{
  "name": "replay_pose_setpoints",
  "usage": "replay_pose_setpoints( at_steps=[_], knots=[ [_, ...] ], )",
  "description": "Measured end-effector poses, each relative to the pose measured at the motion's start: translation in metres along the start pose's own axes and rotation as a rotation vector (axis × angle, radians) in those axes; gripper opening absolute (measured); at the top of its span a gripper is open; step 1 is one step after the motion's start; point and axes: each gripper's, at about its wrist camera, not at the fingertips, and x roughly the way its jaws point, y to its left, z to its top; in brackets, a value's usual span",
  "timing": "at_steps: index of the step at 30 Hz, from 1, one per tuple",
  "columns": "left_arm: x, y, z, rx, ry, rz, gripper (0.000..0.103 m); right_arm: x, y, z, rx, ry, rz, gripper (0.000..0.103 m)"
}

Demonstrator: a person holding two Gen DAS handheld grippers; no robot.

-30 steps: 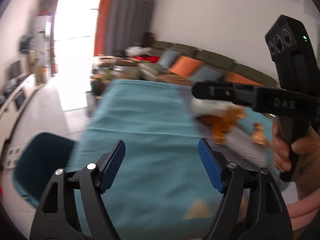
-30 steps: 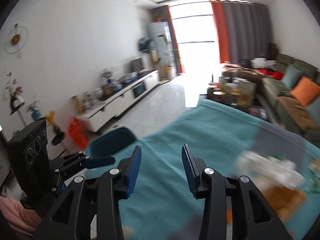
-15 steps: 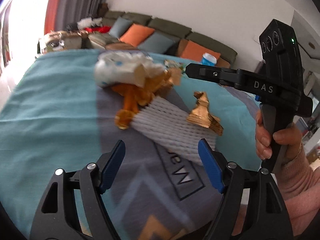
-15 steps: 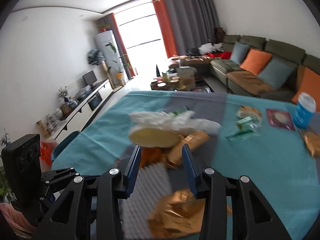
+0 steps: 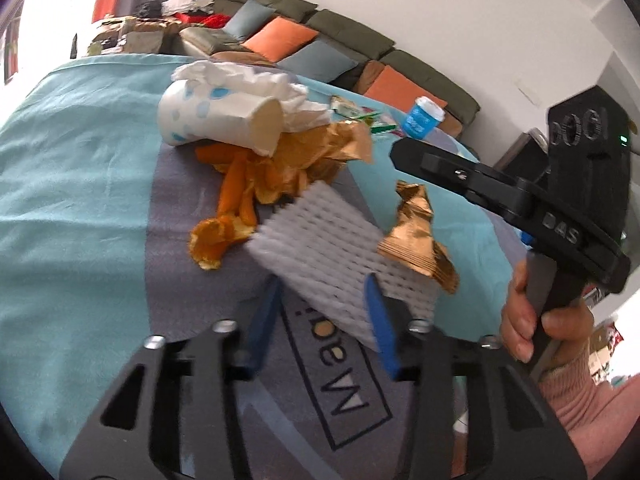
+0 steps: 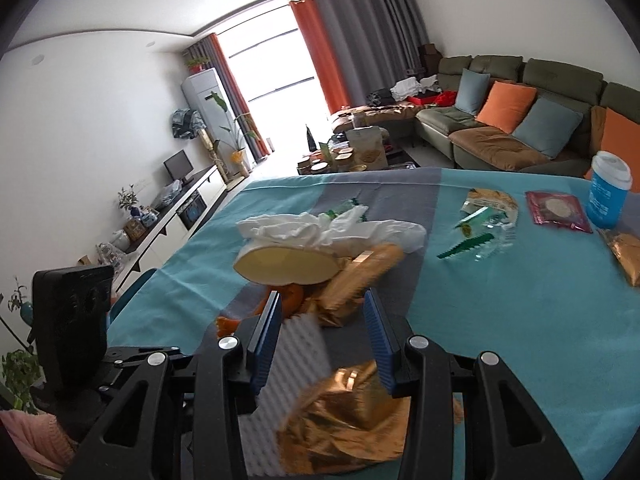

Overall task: Collect trash
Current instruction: 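Move back to the table and grasp the clear plastic bag with the left tool, then grasp the blue-dotted paper cup with the right tool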

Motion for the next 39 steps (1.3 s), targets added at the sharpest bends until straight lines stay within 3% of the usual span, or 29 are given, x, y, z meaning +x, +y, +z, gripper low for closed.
replay_pose_setpoints(
  at_steps=[4, 9, 16, 20, 25, 26, 30, 35, 39],
  knots=[
    [-0.001, 0.003, 0.004, -0.021, -0.004, -0.012, 0.014, 0.002, 0.005, 0.002, -0.010, 0.001, 0.014, 0.040],
    [-0.013, -0.002, 0.003, 0.007, -0.031, -0.009, 0.012, 0.004, 0.007, 0.004, 0.001, 0.003, 0.042, 0.040],
    [-0.065, 0.006, -0.010, 0.042, -0.097, 0.025, 0.012, 0.024, 0.026, 0.015, -0.010, 0.021, 0.125, 0.040],
    [-0.093, 0.016, -0.016, 0.043, -0.147, 0.068, 0.012, 0.043, 0.037, 0.019, -0.006, 0.054, 0.172, 0.040],
    [-0.125, 0.027, -0.017, 0.034, -0.208, 0.139, 0.012, 0.063, 0.045, 0.023, 0.009, 0.076, 0.173, 0.040],
    [-0.131, 0.030, -0.017, 0.027, -0.224, 0.140, 0.012, 0.066, 0.045, 0.024, 0.015, 0.079, 0.174, 0.039],
    [-0.151, 0.040, -0.017, 0.002, -0.262, 0.154, 0.012, 0.075, 0.043, 0.025, 0.040, 0.097, 0.175, 0.010],
    [-0.174, 0.048, -0.026, -0.023, -0.307, 0.174, 0.012, 0.072, 0.046, 0.023, 0.030, 0.081, 0.172, 0.008],
    [-0.183, 0.058, -0.023, -0.056, -0.348, 0.141, 0.012, 0.061, 0.052, 0.025, 0.008, 0.057, 0.212, 0.008]
  ],
)
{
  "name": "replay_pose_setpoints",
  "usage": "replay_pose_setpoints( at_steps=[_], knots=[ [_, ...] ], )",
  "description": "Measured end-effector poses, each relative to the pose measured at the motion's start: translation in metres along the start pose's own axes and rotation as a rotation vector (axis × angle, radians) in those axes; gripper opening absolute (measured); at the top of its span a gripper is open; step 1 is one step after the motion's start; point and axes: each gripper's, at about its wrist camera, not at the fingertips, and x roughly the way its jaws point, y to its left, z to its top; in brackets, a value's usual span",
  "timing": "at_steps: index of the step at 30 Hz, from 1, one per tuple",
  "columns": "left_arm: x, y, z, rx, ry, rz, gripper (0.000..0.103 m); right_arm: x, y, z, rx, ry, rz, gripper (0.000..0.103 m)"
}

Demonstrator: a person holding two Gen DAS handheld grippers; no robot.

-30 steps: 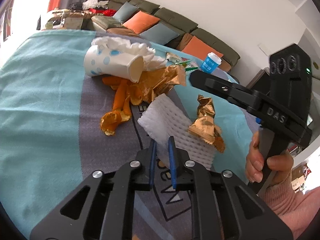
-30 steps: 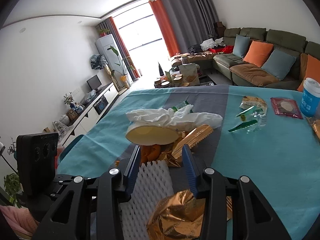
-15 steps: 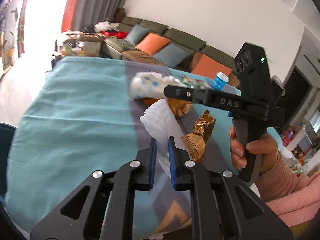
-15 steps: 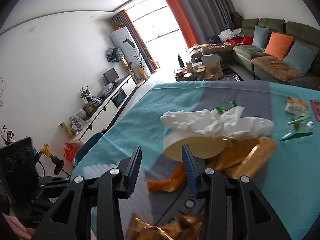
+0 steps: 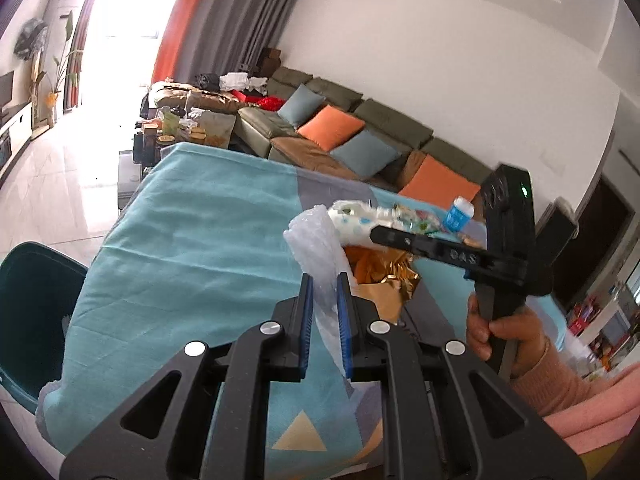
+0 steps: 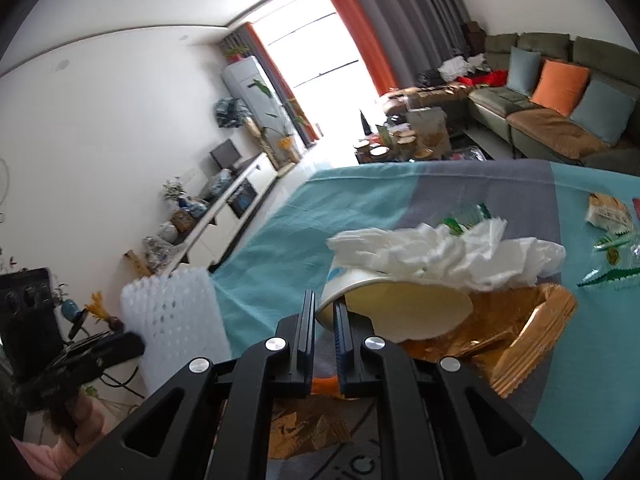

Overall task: Collect trash
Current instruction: 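Grasp the blue-dotted paper cup with the right tool, then carry the bag and cup over the teal bin and open both tools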

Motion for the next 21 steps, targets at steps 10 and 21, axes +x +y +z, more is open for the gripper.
replay_pose_setpoints(
  at_steps=[10, 21],
  knots=[
    [-0.010, 0.011, 0.004, -0.036, -0.034, 0.035, 0.012, -0.021, 0.022, 0.003, -0.053, -0.034, 0.105, 0.008],
    [-0.029, 0.018, 0.009, -0.028, -0.080, 0.184, 0.012, 0.004, 0.060, -0.018, -0.185, 0.056, 0.093, 0.008]
  ],
)
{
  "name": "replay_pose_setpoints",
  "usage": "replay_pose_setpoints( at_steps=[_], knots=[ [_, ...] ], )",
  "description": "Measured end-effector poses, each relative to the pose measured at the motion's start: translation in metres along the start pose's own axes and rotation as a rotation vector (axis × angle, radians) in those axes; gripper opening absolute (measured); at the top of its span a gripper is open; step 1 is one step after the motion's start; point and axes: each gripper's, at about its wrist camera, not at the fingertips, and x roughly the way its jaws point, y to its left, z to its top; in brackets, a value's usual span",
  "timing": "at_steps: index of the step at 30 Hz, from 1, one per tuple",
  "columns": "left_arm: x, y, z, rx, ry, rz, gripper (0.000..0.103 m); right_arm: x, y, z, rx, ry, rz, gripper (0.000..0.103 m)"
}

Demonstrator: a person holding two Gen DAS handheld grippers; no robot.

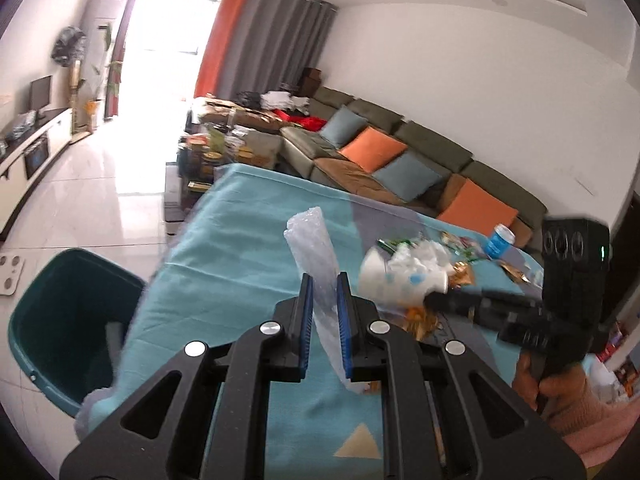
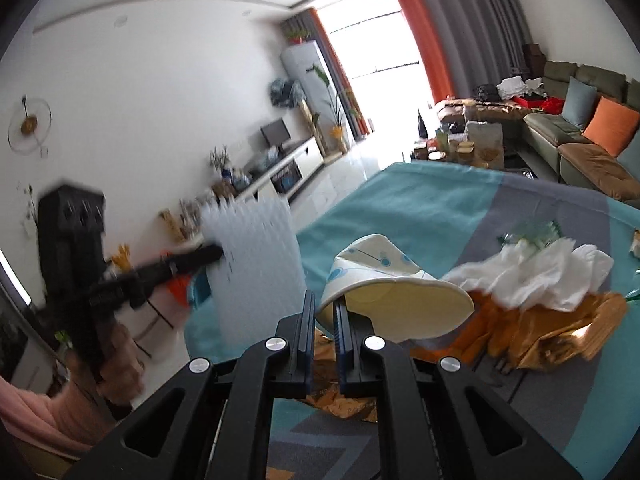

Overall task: Collect trash
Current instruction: 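Carry the bag and cup over the teal bin and open both tools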

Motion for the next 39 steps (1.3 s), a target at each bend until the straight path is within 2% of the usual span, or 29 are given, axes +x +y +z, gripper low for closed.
replay_pose_setpoints(
  at_steps=[4, 12, 22, 31, 39],
  knots=[
    [-0.009, 0.011, 0.004, -0.020, -0.018, 0.037, 0.012, 0.011, -0.001, -0.005, -0.007, 0.034, -0.018, 0.008],
    [-0.026, 0.034, 0.009, -0.048, -0.052, 0.091, 0.012, 0.012, 0.020, 0.007, -0.080, -0.007, -0.027, 0.008],
    [-0.054, 0.065, 0.003, -0.101, -0.070, 0.193, 0.012, 0.045, 0.064, 0.032, -0.178, 0.019, 0.085, 0.008],
    [-0.085, 0.106, -0.005, -0.157, -0.086, 0.289, 0.012, 0.091, 0.103, 0.048, -0.218, 0.088, 0.201, 0.008],
    [-0.102, 0.139, -0.016, -0.207, -0.084, 0.353, 0.012, 0.123, 0.132, 0.054, -0.248, 0.140, 0.255, 0.008]
  ],
)
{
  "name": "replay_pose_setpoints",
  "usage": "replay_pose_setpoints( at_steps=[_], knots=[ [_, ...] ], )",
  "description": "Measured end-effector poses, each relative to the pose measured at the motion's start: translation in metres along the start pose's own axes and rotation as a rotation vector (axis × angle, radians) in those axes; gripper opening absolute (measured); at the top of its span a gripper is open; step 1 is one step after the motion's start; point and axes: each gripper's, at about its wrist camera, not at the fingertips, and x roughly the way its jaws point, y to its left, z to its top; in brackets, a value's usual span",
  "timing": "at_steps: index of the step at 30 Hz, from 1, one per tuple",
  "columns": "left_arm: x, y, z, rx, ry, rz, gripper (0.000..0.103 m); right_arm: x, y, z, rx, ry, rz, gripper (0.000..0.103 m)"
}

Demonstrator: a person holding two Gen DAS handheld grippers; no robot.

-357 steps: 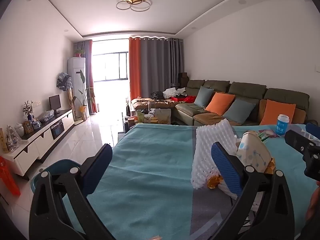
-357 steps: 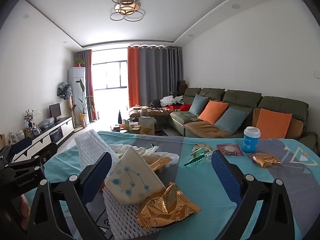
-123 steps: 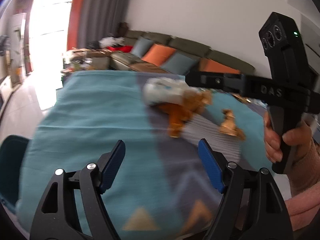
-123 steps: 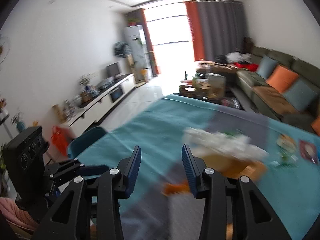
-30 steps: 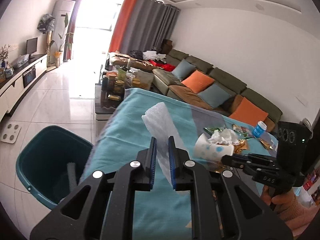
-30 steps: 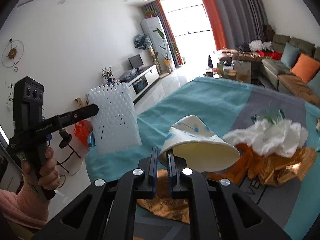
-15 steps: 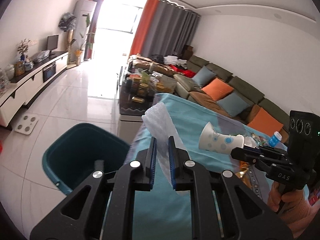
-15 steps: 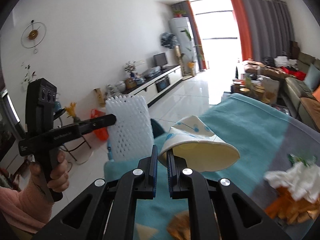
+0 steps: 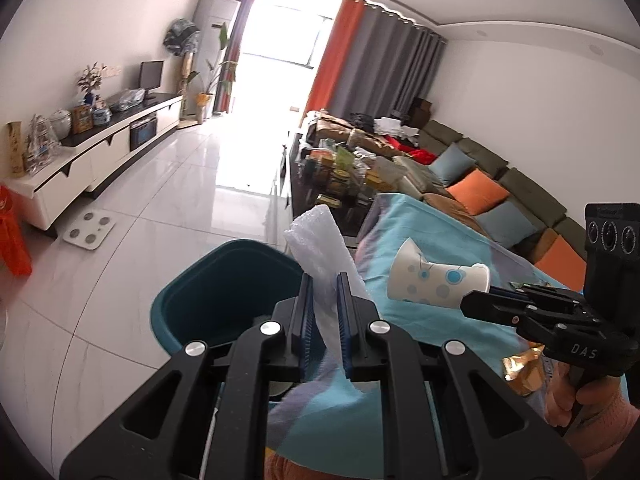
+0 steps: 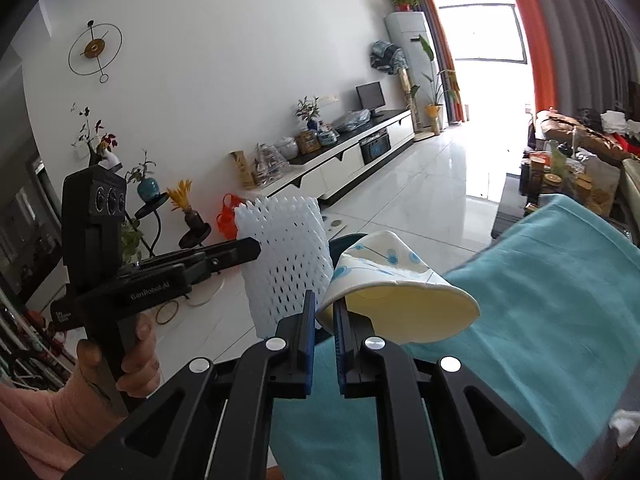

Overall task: Collect trash
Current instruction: 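Carry the bag and cup over the teal bin and open both tools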

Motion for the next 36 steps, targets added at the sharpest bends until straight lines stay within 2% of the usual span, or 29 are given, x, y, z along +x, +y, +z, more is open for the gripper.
replay_pose_setpoints(
  at_steps=[6, 19, 36],
  knots=[
    [-0.001, 0.028, -0.002, -0.035, 0.011, 0.037, 0.012, 0.028, 0.010, 0.008, -0.013, 0.042, 0.012, 0.008],
    [0.031, 0.061, -0.012, -0.101, 0.064, 0.099, 0.013, 0.081, 0.015, 0.019, 0.014, 0.140, 0.032, 0.008],
    [0.096, 0.059, -0.024, -0.125, 0.144, 0.150, 0.013, 0.129, 0.015, 0.019, 0.057, 0.246, 0.010, 0.009]
  ],
)
